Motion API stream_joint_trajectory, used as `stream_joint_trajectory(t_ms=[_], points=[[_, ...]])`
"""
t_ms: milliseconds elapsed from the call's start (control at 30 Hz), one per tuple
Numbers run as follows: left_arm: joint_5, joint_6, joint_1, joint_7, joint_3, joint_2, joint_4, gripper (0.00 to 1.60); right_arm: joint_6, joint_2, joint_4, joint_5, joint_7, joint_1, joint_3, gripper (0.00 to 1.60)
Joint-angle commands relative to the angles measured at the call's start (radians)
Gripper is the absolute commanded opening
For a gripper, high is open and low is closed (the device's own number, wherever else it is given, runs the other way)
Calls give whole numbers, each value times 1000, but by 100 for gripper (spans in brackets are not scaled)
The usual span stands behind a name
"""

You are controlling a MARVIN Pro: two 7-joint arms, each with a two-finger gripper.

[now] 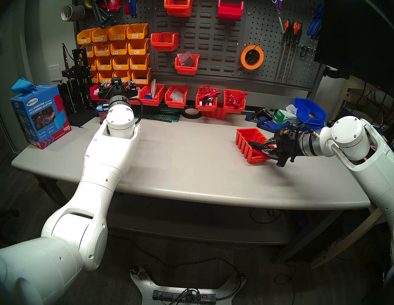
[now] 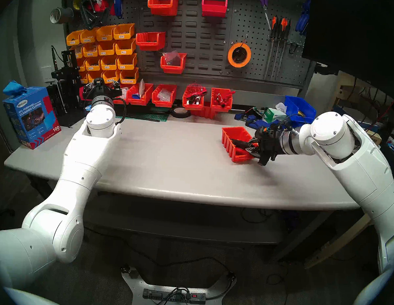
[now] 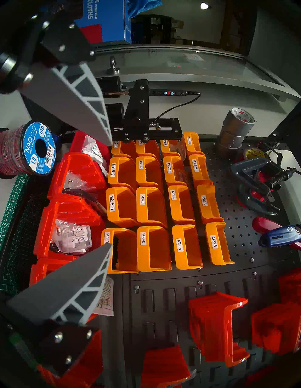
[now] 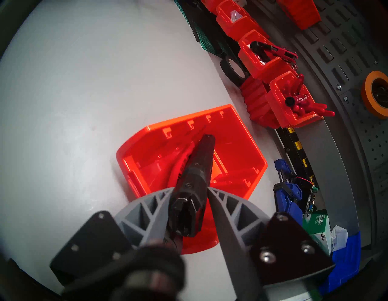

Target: Take out tools from the storage box

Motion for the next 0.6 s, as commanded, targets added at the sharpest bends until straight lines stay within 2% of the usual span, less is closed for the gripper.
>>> stream_joint_trajectory(t_ms=[0, 200, 233, 267, 300, 567], points=[[0, -2, -22, 2, -2, 0, -12, 160, 8, -17, -12, -3, -1, 27, 5, 72], [-1, -2, -22, 3, -1, 0, -12, 160, 10, -38, -22, -18, -34, 21, 10, 45], [-1, -2, -22, 3, -1, 0, -12, 160, 10, -41, -23, -20, -39, 21, 11, 21], [-1, -2, -22, 3, -1, 1, -12, 160, 11, -47, -21, -24, -47, 24, 12, 6], [-1, -2, -22, 4, -1, 1, -12, 160, 12, -51, -20, -28, -51, 28, 12, 0], [-3, -3, -21, 4, 1, 2, -12, 160, 8, -92, 6, -77, -129, 65, 27, 0]])
